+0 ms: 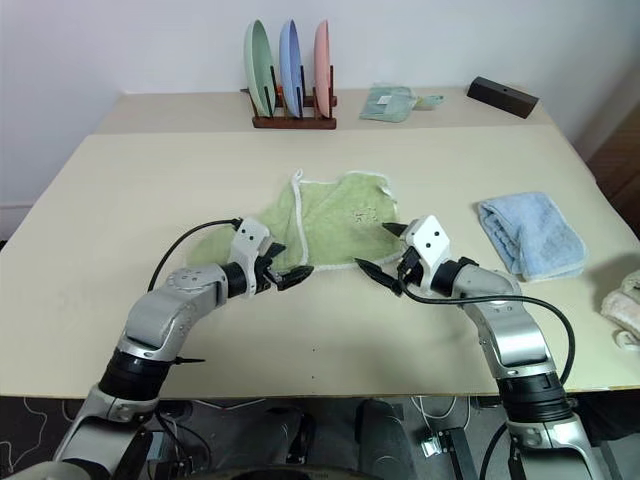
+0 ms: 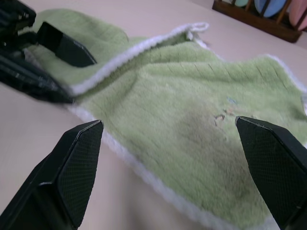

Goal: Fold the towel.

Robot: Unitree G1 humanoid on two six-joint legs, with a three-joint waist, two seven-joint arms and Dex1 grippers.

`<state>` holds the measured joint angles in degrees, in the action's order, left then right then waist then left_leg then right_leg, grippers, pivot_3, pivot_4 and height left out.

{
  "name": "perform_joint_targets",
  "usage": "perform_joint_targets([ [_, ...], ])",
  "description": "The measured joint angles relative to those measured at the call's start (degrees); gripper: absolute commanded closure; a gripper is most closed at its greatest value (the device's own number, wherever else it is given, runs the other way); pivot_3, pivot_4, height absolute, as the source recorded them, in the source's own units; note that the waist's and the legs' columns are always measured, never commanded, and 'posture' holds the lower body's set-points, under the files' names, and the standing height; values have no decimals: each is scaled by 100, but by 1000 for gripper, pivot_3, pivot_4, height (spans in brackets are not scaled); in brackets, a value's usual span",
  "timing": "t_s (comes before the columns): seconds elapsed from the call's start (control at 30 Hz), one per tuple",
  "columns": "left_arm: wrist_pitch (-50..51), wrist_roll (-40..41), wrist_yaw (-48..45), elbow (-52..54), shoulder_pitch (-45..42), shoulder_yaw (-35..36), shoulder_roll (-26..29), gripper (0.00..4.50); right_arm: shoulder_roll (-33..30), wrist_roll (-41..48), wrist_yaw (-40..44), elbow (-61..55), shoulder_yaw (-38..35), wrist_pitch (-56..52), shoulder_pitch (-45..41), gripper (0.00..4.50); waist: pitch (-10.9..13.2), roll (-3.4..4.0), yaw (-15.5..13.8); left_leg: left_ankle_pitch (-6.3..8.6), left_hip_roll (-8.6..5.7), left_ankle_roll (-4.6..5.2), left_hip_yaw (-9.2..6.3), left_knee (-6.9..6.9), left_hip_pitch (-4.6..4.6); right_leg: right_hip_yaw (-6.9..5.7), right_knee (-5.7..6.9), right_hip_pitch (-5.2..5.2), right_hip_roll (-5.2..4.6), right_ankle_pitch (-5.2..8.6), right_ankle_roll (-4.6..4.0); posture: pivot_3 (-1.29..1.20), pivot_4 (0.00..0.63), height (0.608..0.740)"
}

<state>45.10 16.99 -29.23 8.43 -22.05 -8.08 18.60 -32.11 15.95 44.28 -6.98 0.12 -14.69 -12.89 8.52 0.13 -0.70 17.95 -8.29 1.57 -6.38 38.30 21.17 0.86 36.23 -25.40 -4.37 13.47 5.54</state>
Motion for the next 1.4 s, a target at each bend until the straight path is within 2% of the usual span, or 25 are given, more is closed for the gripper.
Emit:
perform_joint_targets([
  [0.2,-9,-26,54,-134,-12,98,46,4349,-23,2,-21,-19,-10,-10,45,0,0,0,-5,0,0,0,0,0,-1,0,0,1,0,0,0,0,150,740],
  [0.4,-403,-23,-62,-165,7,119,103,4431,-32,1,-38,-19,-51,-4,44,0,0,0,-5,0,0,0,0,1,0,0,0,1,-1,0,0,0,150,740],
  [0.6,-644,642,-164,69,109,1065,34,4431,-31,-2,-37,-17,-61,28,44,0,0,0,-2,0,1,-1,0,0,0,0,0,0,0,0,0,0,150,740],
  [0.67,-463,984,-233,106,202,1535,248,4431,-30,-4,-37,-16,-59,54,44,0,0,0,26,0,1,-1,1,-1,-1,0,1,-2,1,0,0,0,150,740],
  [0.77,-255,1168,-461,122,590,1834,702,4431,-29,-8,-41,-8,-62,65,60,0,0,1,20,0,1,-1,0,-3,-2,0,1,-1,1,0,0,0,150,740],
  [0.87,9,1567,-686,177,844,1943,733,3582,1,-8,-41,-10,-34,98,42,0,0,-1,-26,1,-1,1,-2,3,0,-2,-1,5,-2,0,0,0,150,740],
  [0.9,121,1739,-778,232,945,2004,756,3172,3,-10,-42,-9,-29,102,42,0,0,-1,-21,1,-1,2,-2,3,0,-1,-2,5,-2,0,0,0,150,740],
  [1.03,428,2107,-776,457,1061,2123,843,1053,21,-11,-57,-7,-25,129,45,0,0,-1,-4,0,0,0,-2,3,-3,-1,1,4,-1,0,0,0,150,740],
  [1.07,471,2127,-689,454,1061,2161,836,661,33,-12,-64,-7,-21,137,45,0,0,-1,-3,0,0,1,-2,3,-3,-1,1,4,-1,0,0,0,150,740],
  [1.4,845,2913,248,-96,937,3287,415,661,205,-112,-220,-8,70,149,71,0,0,-1,-8,0,0,0,-2,2,-2,-1,1,3,0,0,0,0,150,740],
])
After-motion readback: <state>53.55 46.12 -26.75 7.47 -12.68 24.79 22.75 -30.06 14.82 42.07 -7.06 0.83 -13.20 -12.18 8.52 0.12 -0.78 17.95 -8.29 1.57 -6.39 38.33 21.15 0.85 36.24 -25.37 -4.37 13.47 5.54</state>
